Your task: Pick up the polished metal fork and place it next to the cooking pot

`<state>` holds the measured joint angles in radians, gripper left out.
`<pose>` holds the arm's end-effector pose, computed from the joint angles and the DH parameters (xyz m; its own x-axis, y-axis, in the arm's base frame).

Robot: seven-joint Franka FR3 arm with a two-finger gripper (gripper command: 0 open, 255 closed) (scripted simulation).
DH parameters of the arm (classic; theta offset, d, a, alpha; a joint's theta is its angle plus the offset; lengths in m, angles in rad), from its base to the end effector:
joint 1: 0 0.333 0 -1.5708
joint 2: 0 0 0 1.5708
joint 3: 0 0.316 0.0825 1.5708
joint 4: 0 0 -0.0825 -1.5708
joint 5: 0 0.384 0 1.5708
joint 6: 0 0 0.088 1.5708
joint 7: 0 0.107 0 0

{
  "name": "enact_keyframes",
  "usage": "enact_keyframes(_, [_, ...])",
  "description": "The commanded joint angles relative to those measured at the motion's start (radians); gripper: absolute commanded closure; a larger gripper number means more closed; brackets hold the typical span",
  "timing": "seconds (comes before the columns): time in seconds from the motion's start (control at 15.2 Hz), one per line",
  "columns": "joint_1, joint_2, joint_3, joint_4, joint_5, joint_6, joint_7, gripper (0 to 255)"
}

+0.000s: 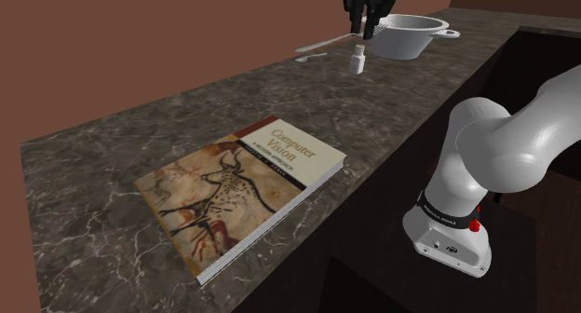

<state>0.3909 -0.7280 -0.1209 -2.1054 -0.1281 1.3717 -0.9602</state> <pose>0.2999 0.0482 0.6686 0.3283 0.9436 -0.0428 0.9446 -0.3279 0.0181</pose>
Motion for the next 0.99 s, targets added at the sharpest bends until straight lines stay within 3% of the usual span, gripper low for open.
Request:
enact_keyframes(0.0, [0.001,0.013,0.001,0.036,0.002,-0.024,-0.002,255])
enact_keyframes(0.92, [-0.069,-0.197,-0.215,-0.015,-0.204,-0.133,-0.273,255])
